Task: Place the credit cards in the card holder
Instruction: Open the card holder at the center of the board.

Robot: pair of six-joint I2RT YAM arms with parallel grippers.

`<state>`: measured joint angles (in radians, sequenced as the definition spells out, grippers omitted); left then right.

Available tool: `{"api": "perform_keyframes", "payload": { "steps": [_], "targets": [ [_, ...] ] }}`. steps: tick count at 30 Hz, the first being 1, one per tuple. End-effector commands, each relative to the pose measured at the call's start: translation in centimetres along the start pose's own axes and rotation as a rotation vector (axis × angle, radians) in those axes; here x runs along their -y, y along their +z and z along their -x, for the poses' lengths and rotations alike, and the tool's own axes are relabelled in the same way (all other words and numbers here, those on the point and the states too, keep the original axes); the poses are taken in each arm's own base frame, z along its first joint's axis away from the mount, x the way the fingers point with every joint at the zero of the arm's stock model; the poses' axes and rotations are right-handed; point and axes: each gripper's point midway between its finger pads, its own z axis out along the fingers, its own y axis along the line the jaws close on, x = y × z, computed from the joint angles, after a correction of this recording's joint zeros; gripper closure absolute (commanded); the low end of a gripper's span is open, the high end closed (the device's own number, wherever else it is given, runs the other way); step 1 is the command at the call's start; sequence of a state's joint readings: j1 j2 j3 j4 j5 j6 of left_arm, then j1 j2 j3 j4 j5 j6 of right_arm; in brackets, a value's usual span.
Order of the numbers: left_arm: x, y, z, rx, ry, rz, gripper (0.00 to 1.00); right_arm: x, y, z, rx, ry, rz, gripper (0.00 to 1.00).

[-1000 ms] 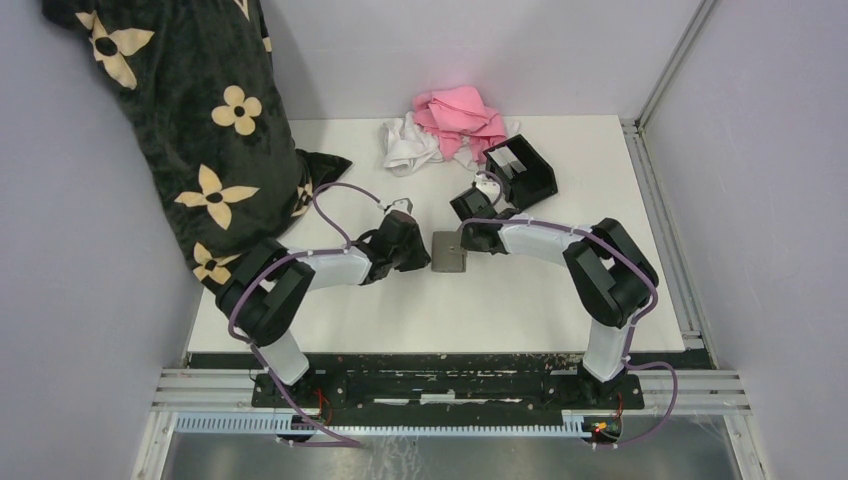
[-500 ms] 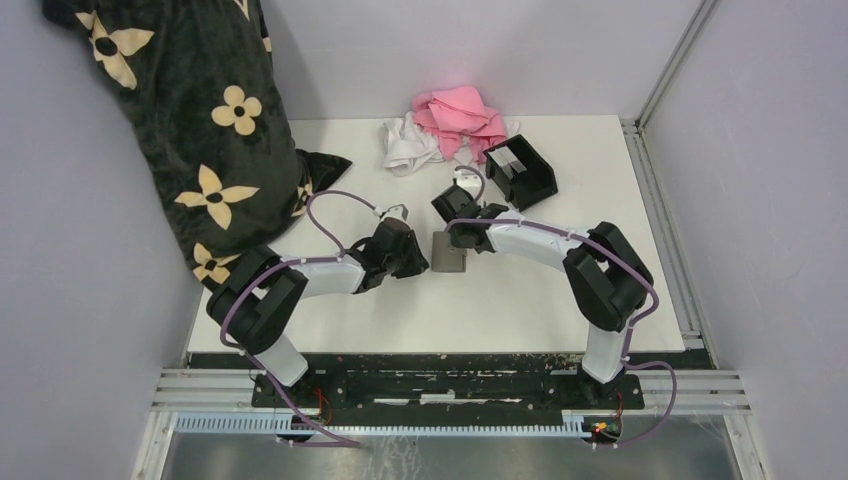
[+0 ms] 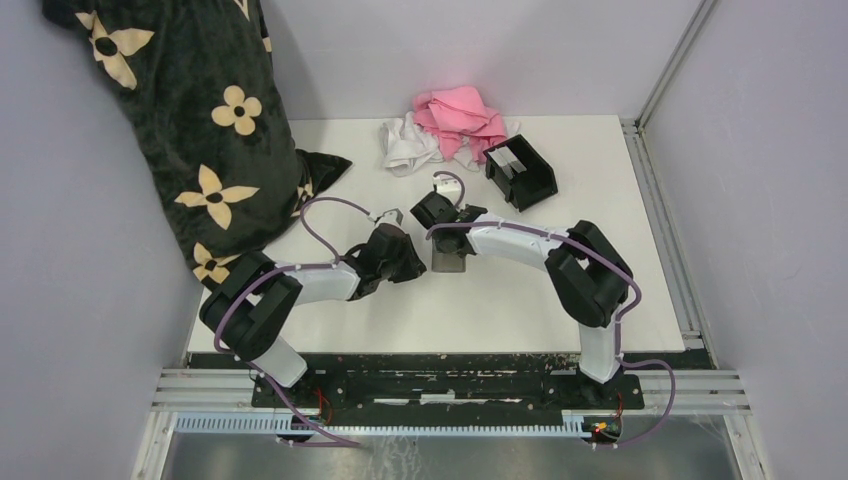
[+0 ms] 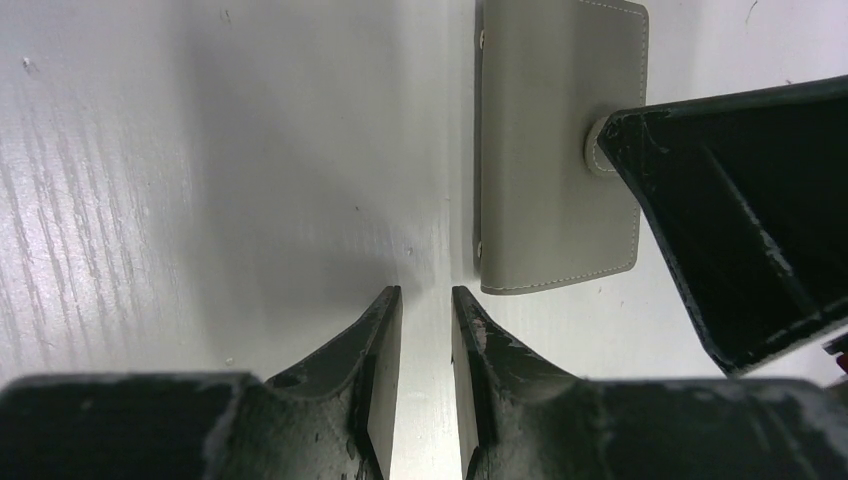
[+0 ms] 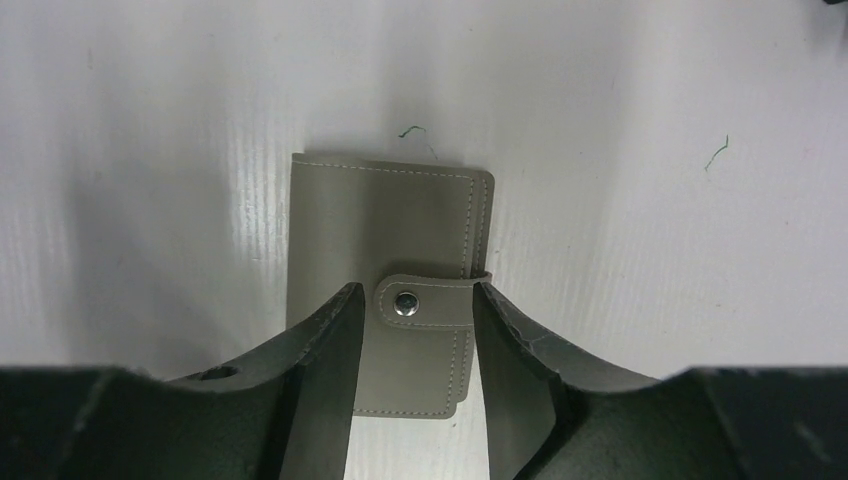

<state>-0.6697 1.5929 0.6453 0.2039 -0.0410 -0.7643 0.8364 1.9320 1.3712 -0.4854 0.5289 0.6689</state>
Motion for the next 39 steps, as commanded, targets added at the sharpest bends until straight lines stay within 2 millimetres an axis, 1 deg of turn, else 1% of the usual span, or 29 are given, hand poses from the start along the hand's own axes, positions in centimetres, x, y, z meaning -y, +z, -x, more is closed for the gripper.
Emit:
{"api": "perform_keyframes", "payload": {
  "steps": [1,13,22,29,33,39],
  "targets": [
    [1.1,-0.4,0.2,0.016,-0.045,-0.049,0.68,-0.2,-0.4,1.2,0.031,0.016,-0.030,0.49],
    [0.9,-0.2,-0.4,0.006,-0.063,-0.055,0.68,-0.9,0.3,-0.5,0.005,0.000,-0.041,0.49],
    [0.8,0.0,-0.5,0.006,-0.062,-0.055,0.68,-0.4,1.1,-1.6,-0.020,-0.027,-0.079,0.50],
    [0.9,0.2,-0.5,0.003,-0.064,-0.058,0.68,0.3,1.9,-3.1,-0.054,-0.060,-0.119,0.52],
    [1.1,0.4,-0.4,0.004,-0.067,-0.062,0.68,0.9,2.0,-3.7,-0.065,-0.070,-0.138,0.53],
    [0.9,0.5,-0.5,0.006,-0.074,-0.056,0.68,1.5,1.9,-4.4,-0.078,-0.079,-0.148,0.56]
  ]
}}
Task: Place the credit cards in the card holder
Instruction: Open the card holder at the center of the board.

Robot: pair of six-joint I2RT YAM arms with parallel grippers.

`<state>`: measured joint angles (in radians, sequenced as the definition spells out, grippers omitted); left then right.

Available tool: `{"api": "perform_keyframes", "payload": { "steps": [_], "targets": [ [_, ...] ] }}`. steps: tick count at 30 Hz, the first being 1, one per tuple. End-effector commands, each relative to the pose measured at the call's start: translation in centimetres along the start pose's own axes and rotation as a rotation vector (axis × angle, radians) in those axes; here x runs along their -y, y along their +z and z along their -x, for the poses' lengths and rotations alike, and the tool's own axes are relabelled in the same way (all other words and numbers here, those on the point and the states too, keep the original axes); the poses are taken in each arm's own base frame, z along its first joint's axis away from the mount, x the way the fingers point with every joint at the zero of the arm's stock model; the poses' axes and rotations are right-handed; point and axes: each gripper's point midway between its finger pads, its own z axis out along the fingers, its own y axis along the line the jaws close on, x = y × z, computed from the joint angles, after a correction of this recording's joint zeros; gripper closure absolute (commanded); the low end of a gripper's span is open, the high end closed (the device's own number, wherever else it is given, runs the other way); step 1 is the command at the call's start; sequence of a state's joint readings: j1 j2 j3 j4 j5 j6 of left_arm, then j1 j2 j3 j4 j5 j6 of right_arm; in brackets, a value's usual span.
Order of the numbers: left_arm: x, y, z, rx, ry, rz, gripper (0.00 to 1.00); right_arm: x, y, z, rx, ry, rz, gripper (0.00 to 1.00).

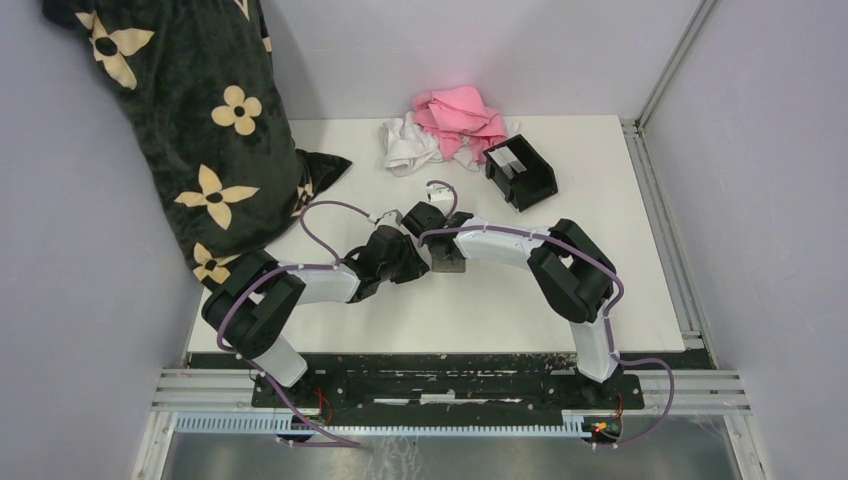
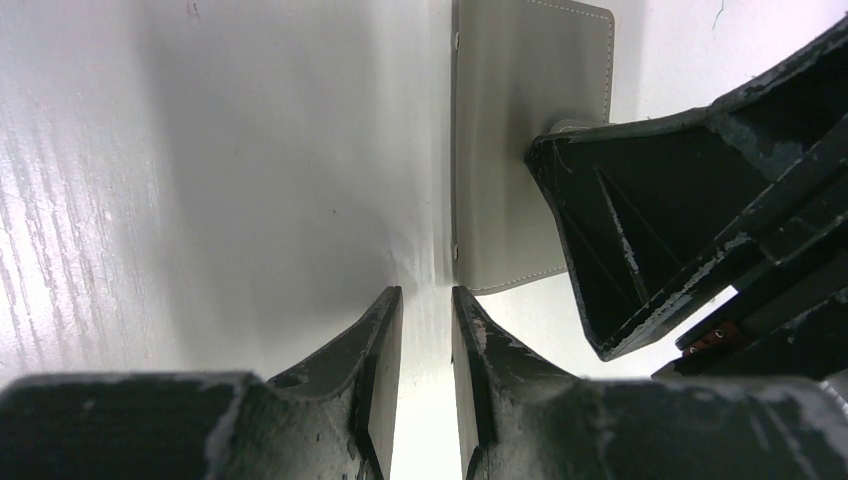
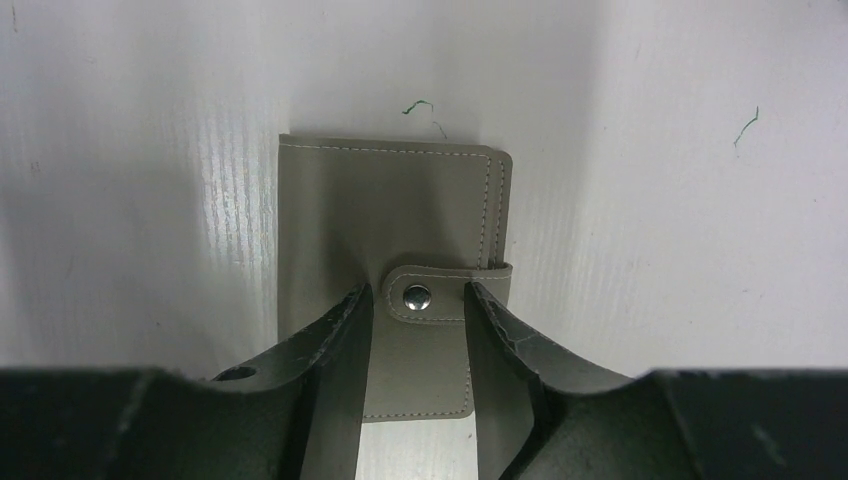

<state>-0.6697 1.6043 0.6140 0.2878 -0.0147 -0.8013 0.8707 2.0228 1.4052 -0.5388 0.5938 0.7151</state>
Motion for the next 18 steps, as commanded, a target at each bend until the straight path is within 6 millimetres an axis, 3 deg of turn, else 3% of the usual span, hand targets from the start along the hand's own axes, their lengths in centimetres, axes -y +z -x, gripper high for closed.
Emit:
{"api": "perform_keyframes", "payload": {
  "steps": [1,18],
  "targets": [
    [0.2,0.2,-0.3,-0.003,-0.037,-0.008,0.68,1.6,0.6,-2.1,-0.046,-0.043,-0.064,0.56],
    [0.1,0.1,0.1,0.011,-0.036,0.013,0.67,2.5,-0.3,-2.9,-0.054,-0.037,-0.042,0.72]
  ]
}}
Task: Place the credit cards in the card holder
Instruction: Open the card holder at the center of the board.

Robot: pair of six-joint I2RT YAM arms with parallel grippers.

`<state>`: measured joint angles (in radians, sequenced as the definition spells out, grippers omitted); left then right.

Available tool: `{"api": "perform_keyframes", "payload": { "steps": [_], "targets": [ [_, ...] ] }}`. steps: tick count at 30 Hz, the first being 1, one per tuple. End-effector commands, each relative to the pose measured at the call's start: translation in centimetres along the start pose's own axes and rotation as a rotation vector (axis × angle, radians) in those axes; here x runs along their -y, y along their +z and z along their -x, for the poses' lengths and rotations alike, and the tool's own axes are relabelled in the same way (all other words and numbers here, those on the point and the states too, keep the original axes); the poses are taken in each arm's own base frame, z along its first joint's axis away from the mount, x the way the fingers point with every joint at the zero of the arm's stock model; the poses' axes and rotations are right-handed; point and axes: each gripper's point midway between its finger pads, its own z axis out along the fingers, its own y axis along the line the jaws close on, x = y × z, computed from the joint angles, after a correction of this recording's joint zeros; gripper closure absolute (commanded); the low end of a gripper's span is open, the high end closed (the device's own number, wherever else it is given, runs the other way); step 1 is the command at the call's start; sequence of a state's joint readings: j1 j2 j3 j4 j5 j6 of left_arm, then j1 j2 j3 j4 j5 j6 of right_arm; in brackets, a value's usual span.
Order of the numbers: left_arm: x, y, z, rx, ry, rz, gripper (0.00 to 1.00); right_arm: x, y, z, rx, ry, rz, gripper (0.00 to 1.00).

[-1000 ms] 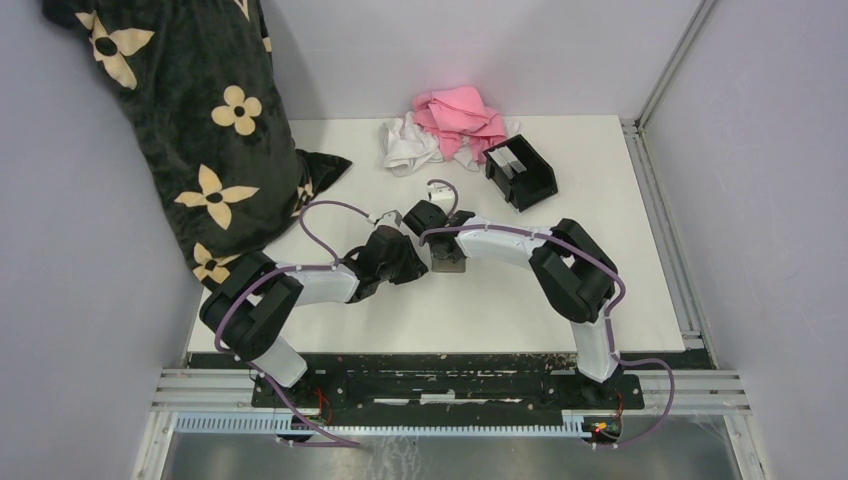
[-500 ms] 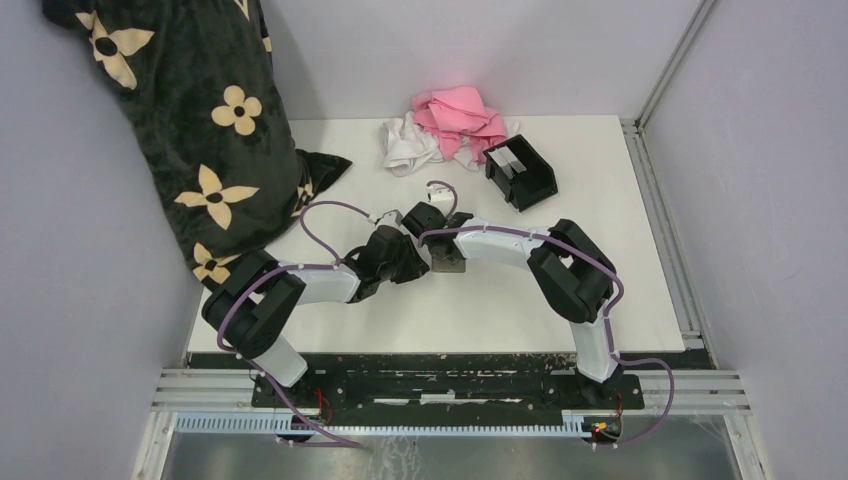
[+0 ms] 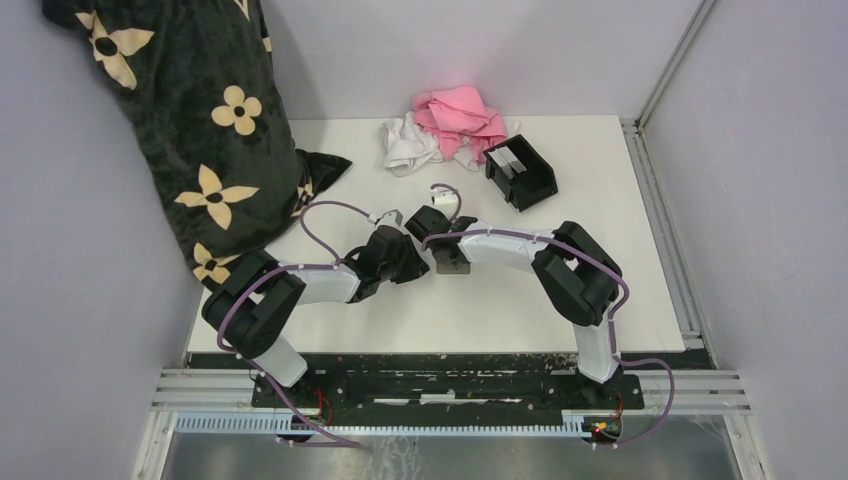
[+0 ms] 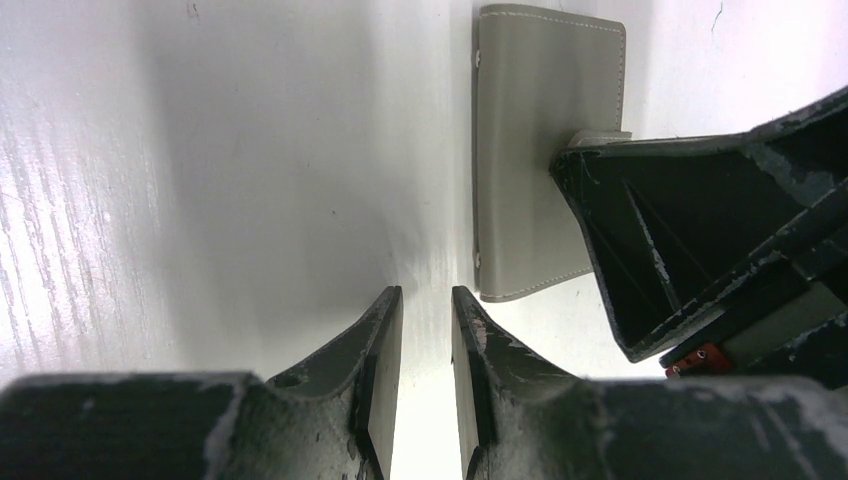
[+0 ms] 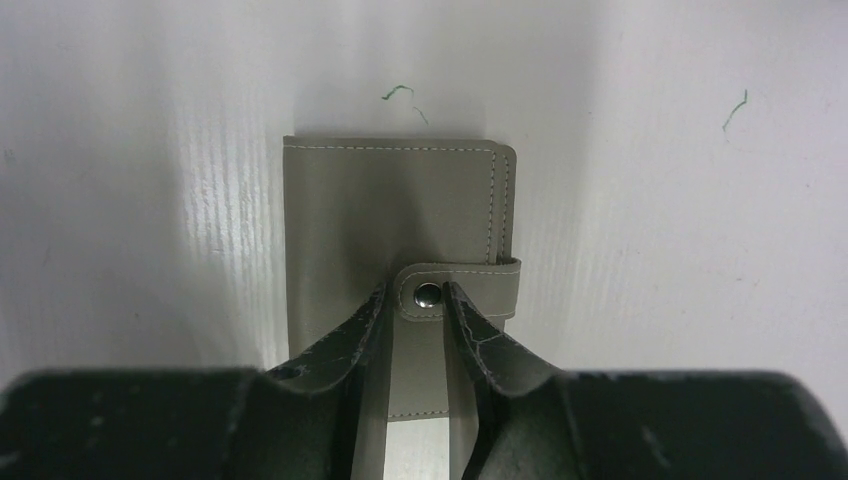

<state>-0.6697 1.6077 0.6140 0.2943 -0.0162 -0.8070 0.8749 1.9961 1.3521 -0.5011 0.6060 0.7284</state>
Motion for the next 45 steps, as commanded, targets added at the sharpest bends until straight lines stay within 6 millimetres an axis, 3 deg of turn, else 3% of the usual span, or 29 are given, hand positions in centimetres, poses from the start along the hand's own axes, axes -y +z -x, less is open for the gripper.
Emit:
{"api": "perform_keyframes", "payload": {
  "steps": [1,11,26,38,45],
  "targets": [
    [0.0,0.0,0.1,0.009,-0.031,0.014,0.67,2.1,-0.4,-2.3,-0.067,-0.052,-0.037,0.73],
    [0.7,-0.4,1.2,0.031,-0.027,0.016,0.67,1.5,-1.4,-1.6,-0.064,-0.040,0.024,0.80],
    [5.0,-0.1,3.5,0.048,-0.009,-0.084,0.61,0.5,-1.6,-2.0,-0.111,0.063,0.196,0.88],
    [5.8,2.7,1.9,-0.014,0.001,-0.072,0.58,0.9,-1.9,-1.7,-0.132,0.133,0.286,0.92],
    [4.0,3.8,0.5,-0.045,-0.001,0.020,0.59,1.0,-2.2,-1.4,-0.133,0.163,0.323,0.92]
  ]
}}
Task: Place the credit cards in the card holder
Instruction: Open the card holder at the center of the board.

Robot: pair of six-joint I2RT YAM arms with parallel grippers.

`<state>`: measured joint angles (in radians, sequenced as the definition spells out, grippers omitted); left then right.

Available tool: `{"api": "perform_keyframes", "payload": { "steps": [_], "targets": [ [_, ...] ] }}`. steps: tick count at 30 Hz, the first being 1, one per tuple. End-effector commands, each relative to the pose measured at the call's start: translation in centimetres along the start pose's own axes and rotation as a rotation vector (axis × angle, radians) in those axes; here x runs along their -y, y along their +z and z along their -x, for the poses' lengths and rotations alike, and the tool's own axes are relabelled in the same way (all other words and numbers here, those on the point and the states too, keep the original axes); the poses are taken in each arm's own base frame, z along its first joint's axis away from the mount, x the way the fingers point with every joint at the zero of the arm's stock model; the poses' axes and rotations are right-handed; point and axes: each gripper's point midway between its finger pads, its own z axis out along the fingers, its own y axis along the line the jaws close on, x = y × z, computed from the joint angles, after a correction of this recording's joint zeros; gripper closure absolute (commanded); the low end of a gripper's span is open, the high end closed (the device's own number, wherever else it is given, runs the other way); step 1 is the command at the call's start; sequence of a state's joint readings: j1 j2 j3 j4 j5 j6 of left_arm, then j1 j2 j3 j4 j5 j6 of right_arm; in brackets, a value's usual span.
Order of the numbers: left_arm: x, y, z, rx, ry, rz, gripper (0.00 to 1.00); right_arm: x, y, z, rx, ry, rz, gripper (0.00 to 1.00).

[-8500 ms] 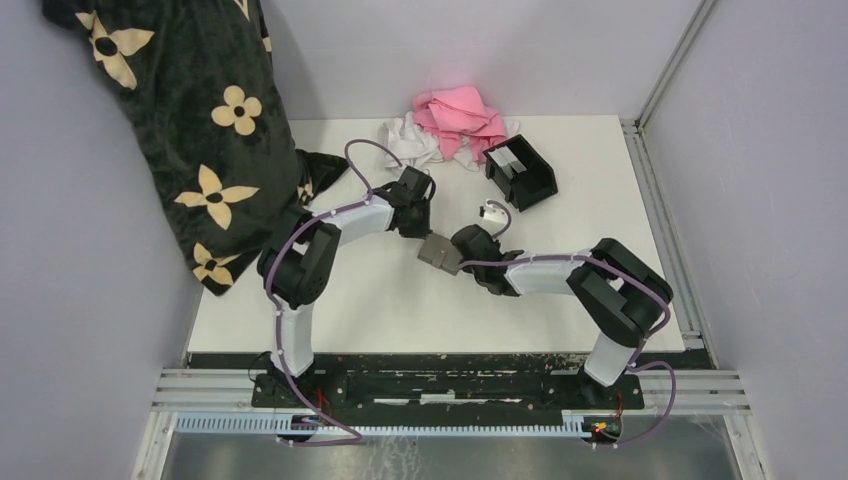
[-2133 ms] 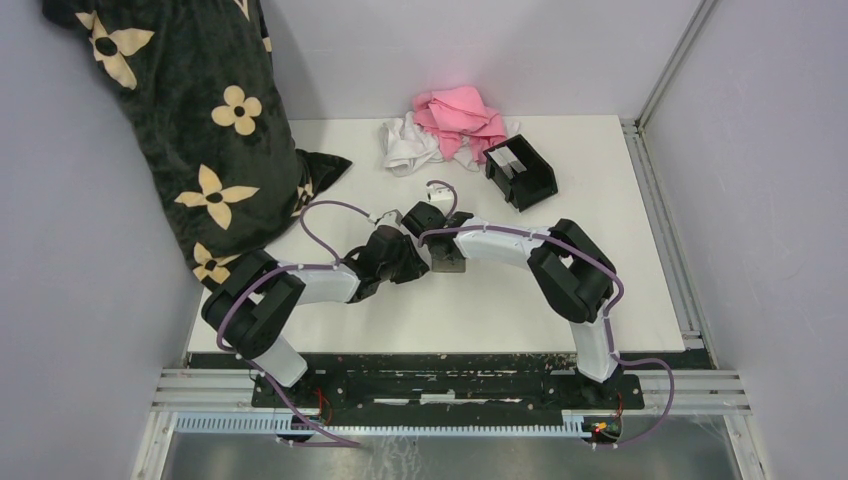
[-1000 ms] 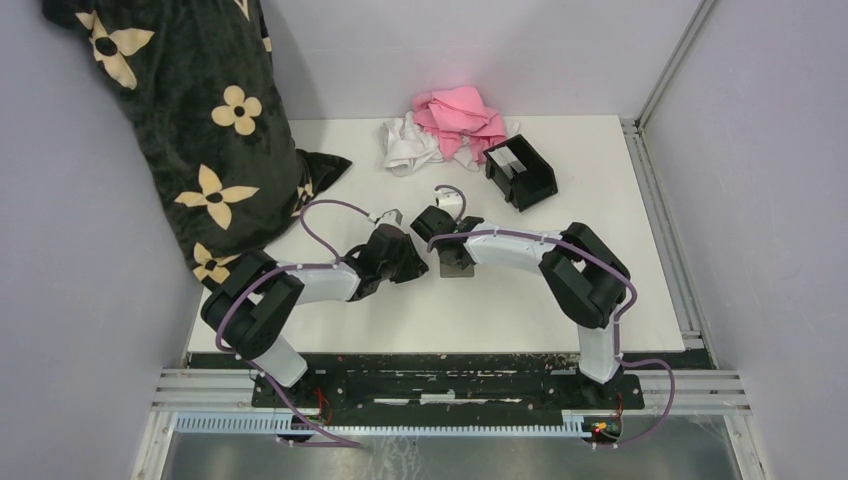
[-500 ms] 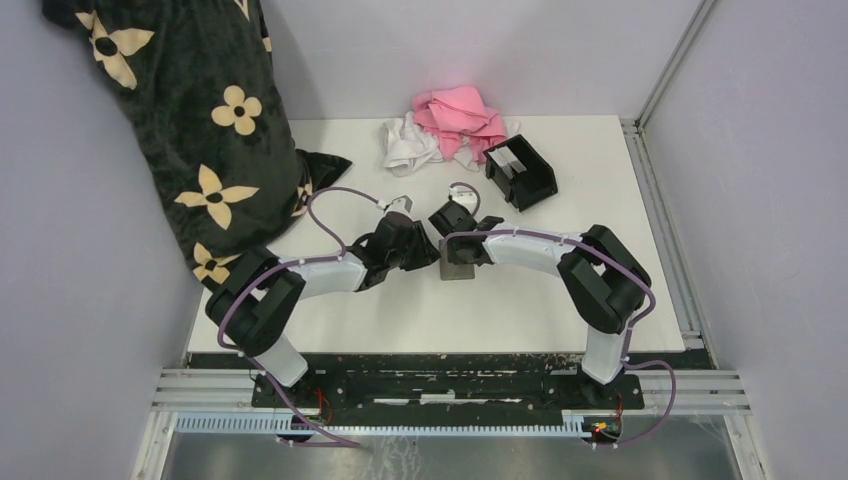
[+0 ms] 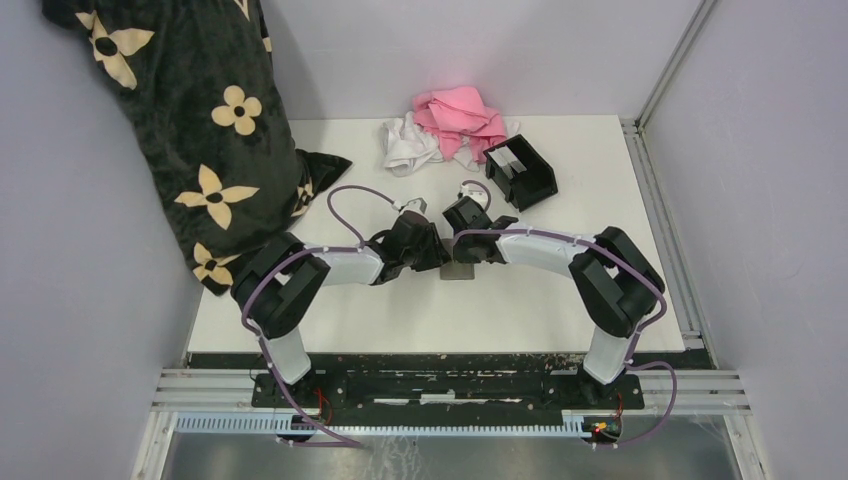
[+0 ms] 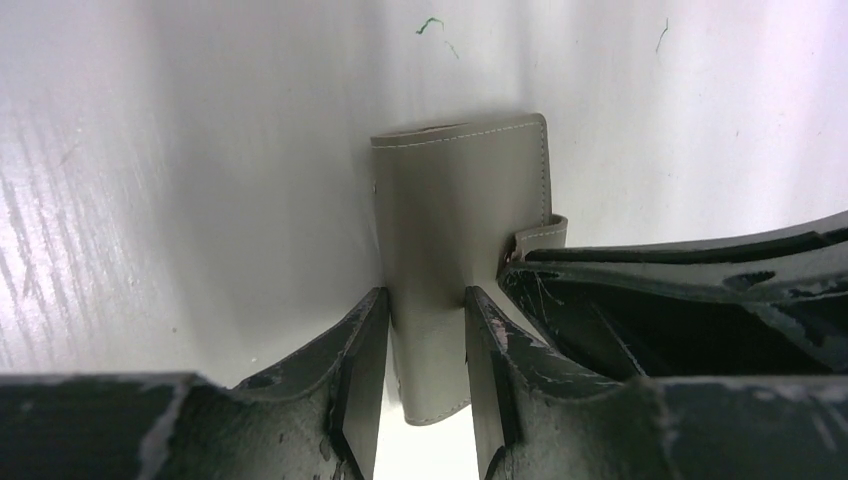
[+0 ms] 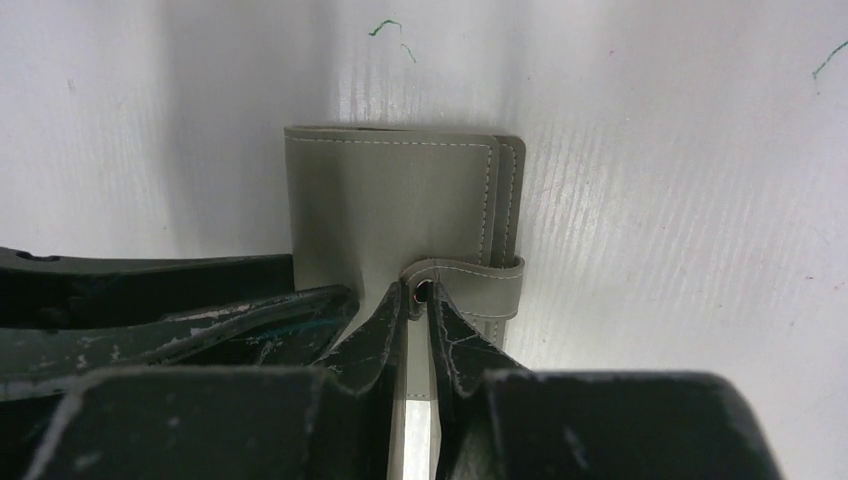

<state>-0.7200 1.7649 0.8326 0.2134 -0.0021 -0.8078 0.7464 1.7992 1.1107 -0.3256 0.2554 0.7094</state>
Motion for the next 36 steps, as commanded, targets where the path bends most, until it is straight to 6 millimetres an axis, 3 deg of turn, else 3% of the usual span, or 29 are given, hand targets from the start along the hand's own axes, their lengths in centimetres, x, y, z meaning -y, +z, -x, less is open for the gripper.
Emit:
{"api": "perform_keyframes", "payload": {
  "steps": [1,12,21,36],
  "targets": [
    [-0.5,0.8,-0.1,0.002,-0.035,0.065,0.59,-0.5,-0.8,-0.1,-0.013,0.027,0.055,0.92],
    [-4.2,1.2,-1.5,-0.016,-0.072,0.245,0.62,-0.1,-1.0,-0.1,-0.010,0.057,0.083,0.94],
    [-6.8,1.4,-2.9,-0.019,-0.150,0.356,0.72,1.2,-1.3,0.1,0.000,0.083,0.081,0.94],
    [-9.4,1.3,-4.3,-0.006,-0.208,0.440,0.75,4.1,-1.6,0.1,0.002,0.117,0.051,0.95]
  ]
}}
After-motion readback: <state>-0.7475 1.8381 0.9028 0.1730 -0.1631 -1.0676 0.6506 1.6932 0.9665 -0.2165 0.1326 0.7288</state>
